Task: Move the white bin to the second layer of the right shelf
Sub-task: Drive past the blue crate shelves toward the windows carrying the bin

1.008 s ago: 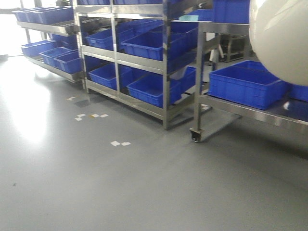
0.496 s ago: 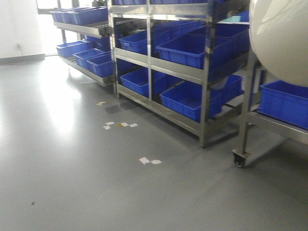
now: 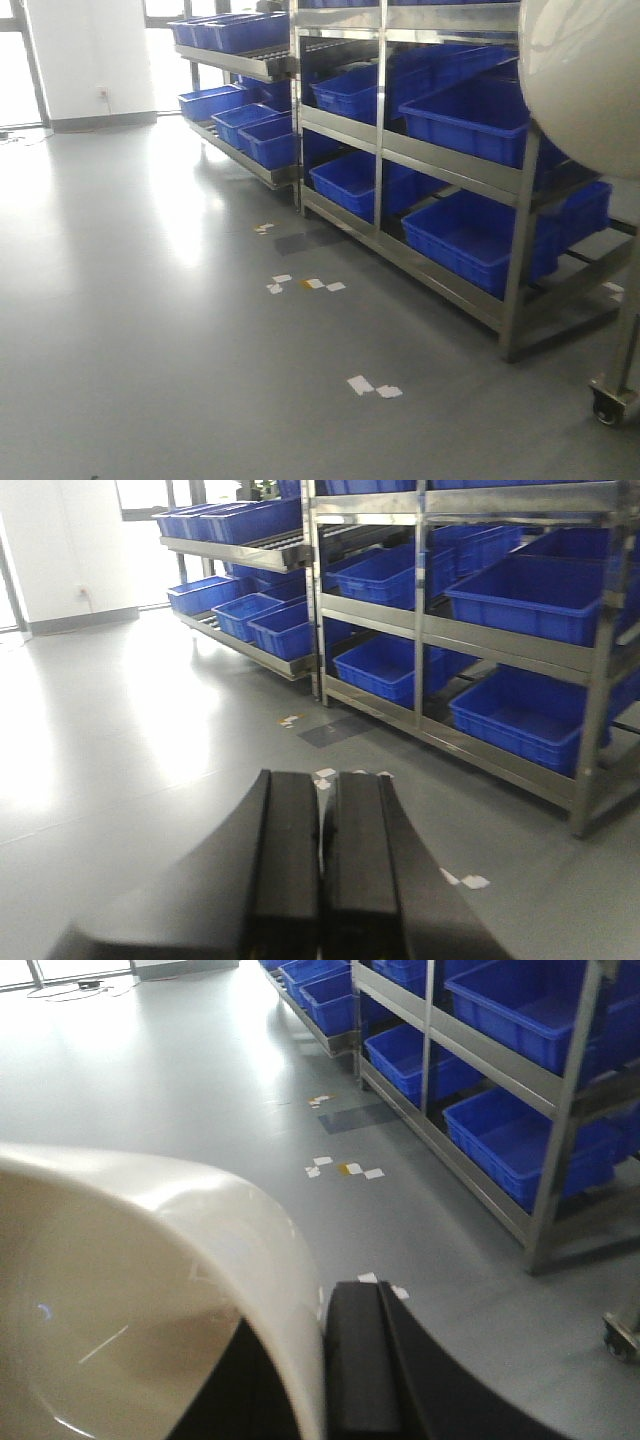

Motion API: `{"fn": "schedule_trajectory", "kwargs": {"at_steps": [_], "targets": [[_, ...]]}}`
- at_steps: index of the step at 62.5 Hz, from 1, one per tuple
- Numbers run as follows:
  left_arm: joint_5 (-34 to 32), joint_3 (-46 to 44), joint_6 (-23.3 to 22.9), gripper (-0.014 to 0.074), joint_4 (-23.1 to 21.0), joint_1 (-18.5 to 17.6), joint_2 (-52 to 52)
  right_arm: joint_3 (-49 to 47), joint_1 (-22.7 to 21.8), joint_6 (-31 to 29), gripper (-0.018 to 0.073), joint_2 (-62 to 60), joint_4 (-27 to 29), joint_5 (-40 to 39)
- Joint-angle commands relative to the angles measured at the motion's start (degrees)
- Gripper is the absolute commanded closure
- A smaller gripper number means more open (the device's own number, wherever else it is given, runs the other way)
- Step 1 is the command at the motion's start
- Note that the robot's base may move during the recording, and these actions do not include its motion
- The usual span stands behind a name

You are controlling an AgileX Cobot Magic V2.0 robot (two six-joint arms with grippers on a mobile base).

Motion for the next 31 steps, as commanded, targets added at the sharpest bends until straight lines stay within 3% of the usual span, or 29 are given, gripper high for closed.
{"fn": "schedule_trajectory", "kwargs": {"at_steps": [1, 31], "targets": [[-4.81, 2.11, -0.2, 0.0512, -0.31, -0.21, -0.8, -1.79, -0.31, -0.03, 0.0503, 0.53, 0.1, -5.97], [-4.81, 2.11, -0.2, 0.0512, -0.31, -0.21, -0.8, -1.79, -0.31, -0.03, 0.0503, 0.53, 0.1, -5.97]]}}
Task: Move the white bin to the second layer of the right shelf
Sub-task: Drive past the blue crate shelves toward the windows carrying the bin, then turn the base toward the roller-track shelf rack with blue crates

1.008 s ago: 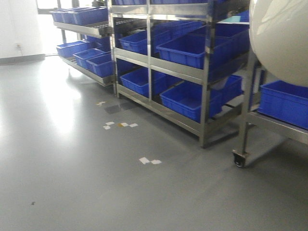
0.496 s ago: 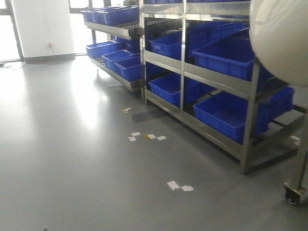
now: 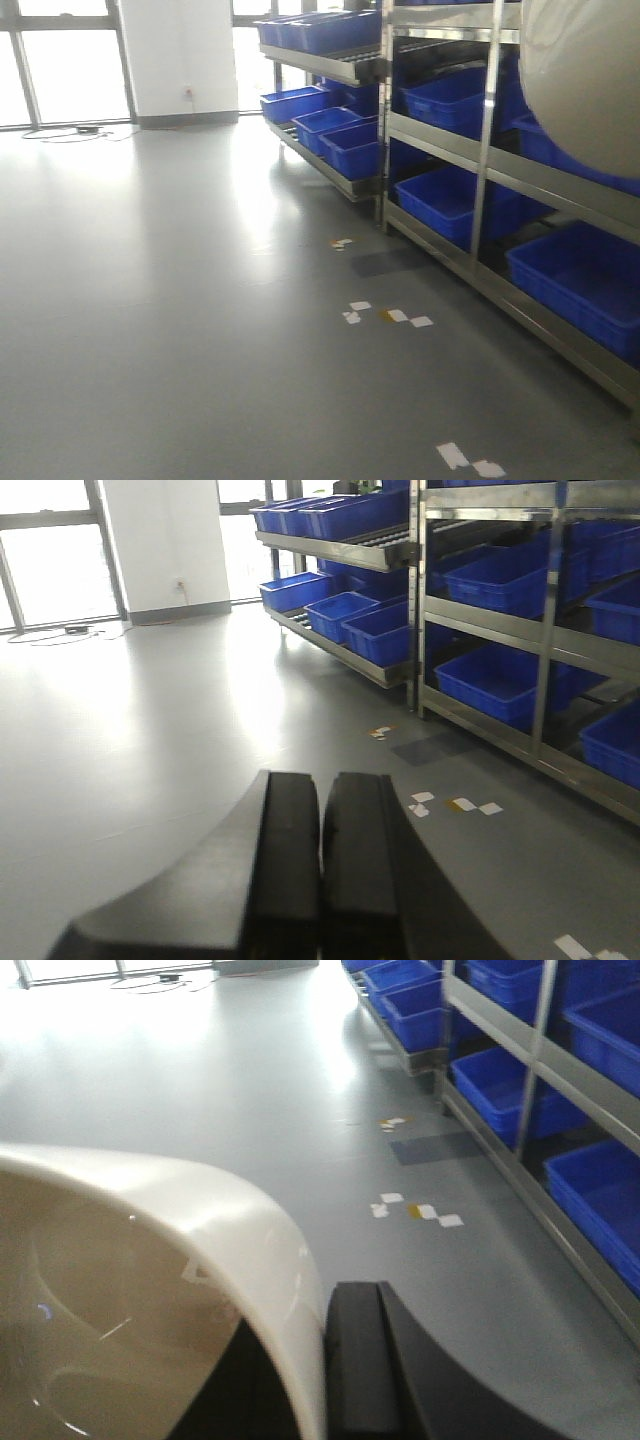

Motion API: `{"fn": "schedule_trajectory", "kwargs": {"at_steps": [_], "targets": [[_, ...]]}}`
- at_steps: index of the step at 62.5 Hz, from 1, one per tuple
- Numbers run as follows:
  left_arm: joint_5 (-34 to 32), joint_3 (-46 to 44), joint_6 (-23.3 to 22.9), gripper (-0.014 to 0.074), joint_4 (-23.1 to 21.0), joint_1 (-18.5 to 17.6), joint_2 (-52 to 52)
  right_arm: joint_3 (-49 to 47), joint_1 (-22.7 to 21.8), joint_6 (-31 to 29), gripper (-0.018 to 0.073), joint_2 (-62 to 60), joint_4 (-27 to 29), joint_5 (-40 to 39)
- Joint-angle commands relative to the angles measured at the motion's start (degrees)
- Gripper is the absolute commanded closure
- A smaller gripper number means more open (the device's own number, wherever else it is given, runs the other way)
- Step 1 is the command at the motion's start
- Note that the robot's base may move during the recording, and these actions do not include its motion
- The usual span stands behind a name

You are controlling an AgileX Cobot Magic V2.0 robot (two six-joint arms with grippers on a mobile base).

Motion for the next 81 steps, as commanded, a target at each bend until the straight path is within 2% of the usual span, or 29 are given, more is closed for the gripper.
{"fn": "schedule_trajectory", "kwargs": {"at_steps": [1, 81], "targets": [[-4.81, 2.11, -0.2, 0.0512, -0.31, -0.21, -0.8, -1.79, -0.31, -0.03, 0.0503, 0.53, 0.1, -5.97], [-4.81, 2.11, -0.2, 0.0512, -0.31, -0.21, -0.8, -1.79, -0.31, -0.03, 0.0503, 0.53, 0.1, -5.97]]}}
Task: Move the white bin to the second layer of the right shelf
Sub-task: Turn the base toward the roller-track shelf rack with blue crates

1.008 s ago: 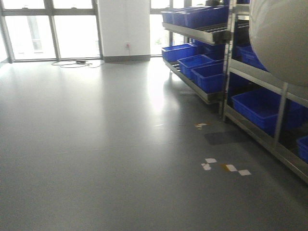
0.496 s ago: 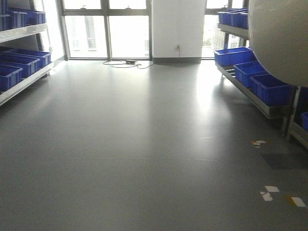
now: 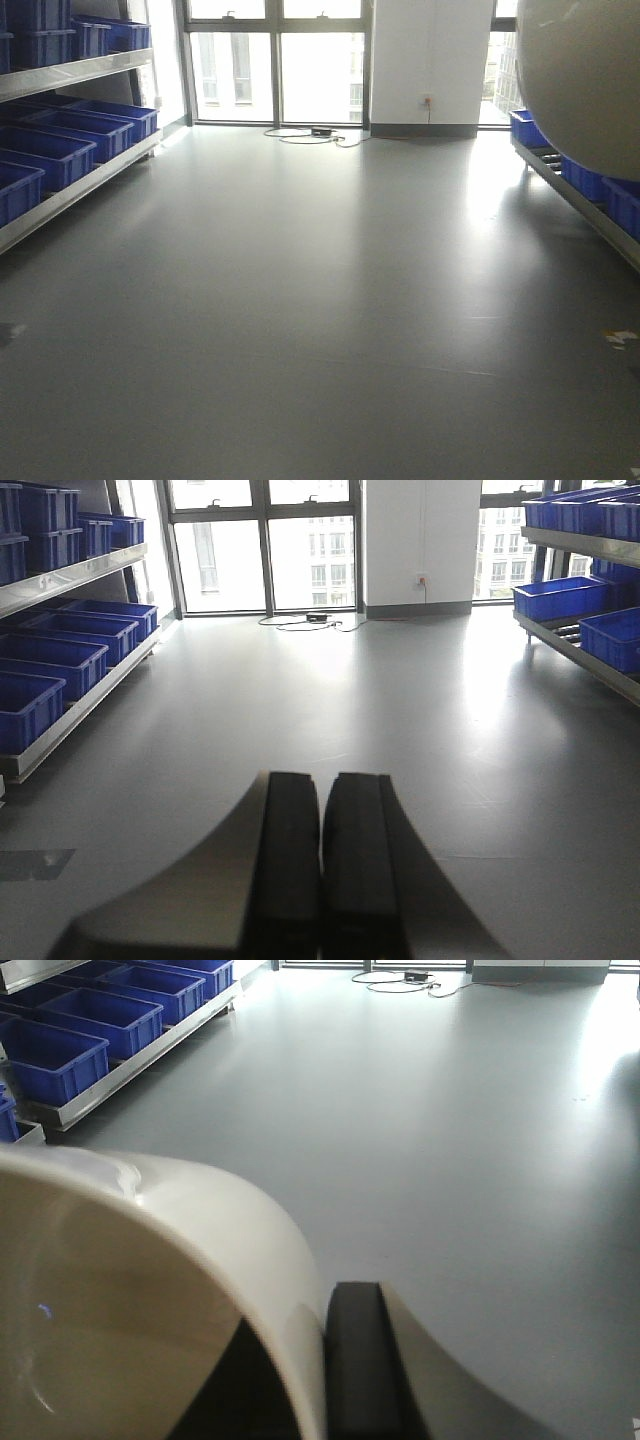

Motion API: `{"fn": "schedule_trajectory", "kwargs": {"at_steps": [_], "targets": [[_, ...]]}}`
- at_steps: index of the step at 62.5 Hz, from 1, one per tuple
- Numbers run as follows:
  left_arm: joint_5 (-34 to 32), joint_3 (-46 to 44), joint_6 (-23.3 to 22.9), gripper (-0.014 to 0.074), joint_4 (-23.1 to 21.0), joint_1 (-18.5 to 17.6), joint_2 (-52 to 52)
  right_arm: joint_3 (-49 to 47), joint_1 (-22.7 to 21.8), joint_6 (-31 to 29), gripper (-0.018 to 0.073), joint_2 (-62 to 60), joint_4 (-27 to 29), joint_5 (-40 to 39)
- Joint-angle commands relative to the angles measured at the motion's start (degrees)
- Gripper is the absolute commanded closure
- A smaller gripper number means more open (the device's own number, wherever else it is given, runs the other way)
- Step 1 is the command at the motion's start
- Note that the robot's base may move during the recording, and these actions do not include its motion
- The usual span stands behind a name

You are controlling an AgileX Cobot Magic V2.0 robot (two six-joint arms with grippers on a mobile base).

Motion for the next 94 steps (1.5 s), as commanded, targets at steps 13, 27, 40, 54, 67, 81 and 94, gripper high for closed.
{"fn": "schedule_trajectory", "kwargs": {"at_steps": [13, 27, 40, 54, 67, 81, 94], "targets": [[-4.81, 2.11, -0.2, 0.0512, -0.31, -0.21, -0.8, -1.79, -0.31, -0.03, 0.0503, 0.53, 0.1, -5.97], [-4.81, 2.11, -0.2, 0.0512, -0.31, -0.21, -0.8, -1.79, -0.31, -0.03, 0.0503, 0.53, 0.1, -5.97], [-4.81, 2.11, -0.2, 0.0512, -0.31, -0.21, -0.8, -1.79, -0.31, -0.03, 0.0503, 0.53, 0.1, -5.97], [-4.81, 2.11, -0.2, 0.0512, -0.31, -0.21, -0.8, -1.79, -0.31, -0.03, 0.0503, 0.53, 0.1, -5.97], [-4.81, 2.11, -0.2, 0.0512, -0.31, -0.21, -0.8, -1.79, -0.31, -0.03, 0.0503, 0.53, 0.1, -5.97], [-4.81, 2.11, -0.2, 0.0512, -0.31, -0.21, -0.8, -1.79, -0.31, -0.03, 0.0503, 0.53, 0.1, -5.97], [-4.81, 2.11, -0.2, 0.0512, -0.31, -0.21, -0.8, -1.79, -0.31, -0.03, 0.0503, 0.53, 0.1, -5.97]]}}
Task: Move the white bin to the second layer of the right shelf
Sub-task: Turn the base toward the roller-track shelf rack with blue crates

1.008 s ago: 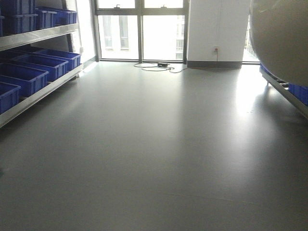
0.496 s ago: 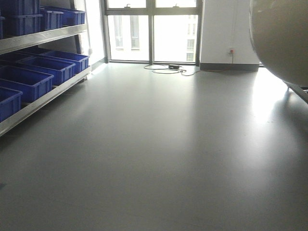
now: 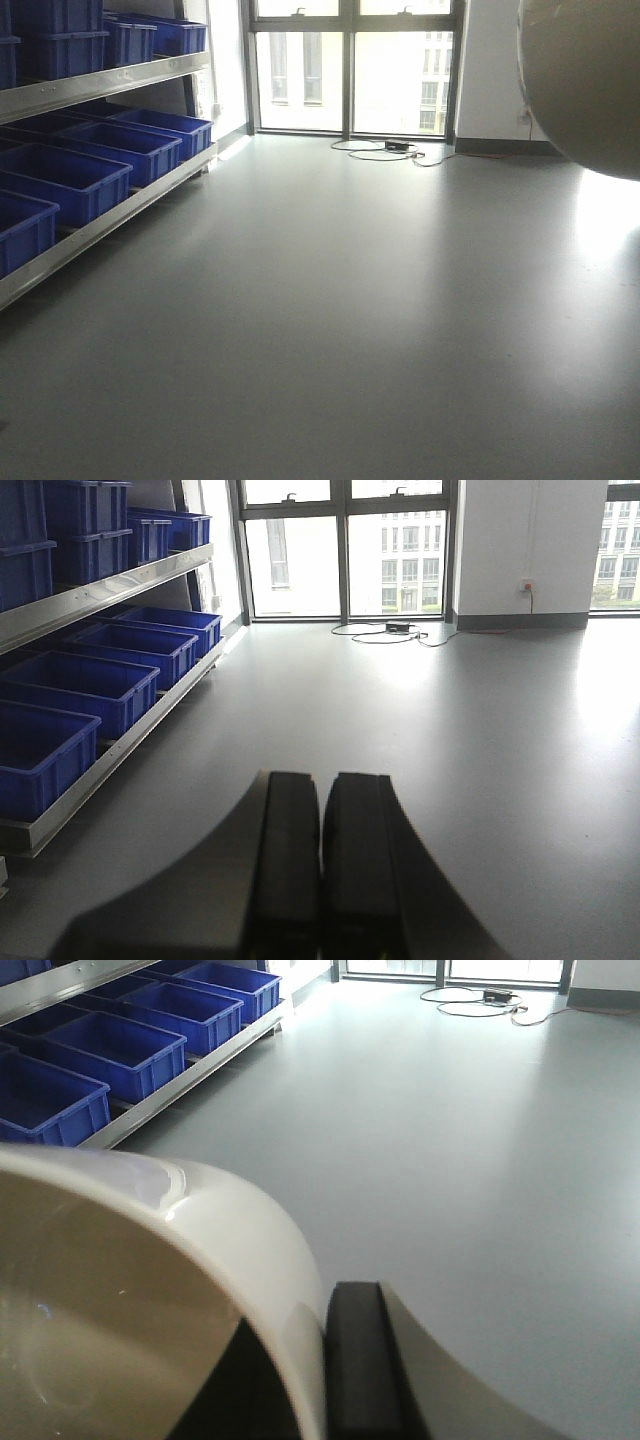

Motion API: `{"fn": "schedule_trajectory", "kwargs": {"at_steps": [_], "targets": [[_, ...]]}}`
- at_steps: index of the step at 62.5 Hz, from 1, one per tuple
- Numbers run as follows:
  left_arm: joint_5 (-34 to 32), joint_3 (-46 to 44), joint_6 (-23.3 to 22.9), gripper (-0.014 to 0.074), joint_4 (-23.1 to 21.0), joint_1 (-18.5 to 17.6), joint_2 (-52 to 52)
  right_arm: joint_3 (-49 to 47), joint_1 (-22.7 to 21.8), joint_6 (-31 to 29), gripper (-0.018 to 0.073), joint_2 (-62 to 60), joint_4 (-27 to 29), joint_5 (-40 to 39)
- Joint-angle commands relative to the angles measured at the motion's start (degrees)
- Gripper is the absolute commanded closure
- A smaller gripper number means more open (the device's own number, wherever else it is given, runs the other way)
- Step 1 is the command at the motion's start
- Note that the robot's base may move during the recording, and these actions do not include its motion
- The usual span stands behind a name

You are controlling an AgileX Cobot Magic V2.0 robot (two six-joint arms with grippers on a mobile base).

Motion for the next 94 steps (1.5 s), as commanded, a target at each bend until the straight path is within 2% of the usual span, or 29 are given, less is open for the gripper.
{"fn": "schedule_trajectory", "kwargs": {"at_steps": [1, 94], "targets": [[-4.81, 2.11, -0.2, 0.0512, -0.31, -0.21, -0.8, -1.79, -0.31, -0.03, 0.0503, 0.53, 0.1, -5.97], [-4.81, 2.11, -0.2, 0.0512, -0.31, -0.21, -0.8, -1.79, -0.31, -0.03, 0.0503, 0.53, 0.1, -5.97]]}}
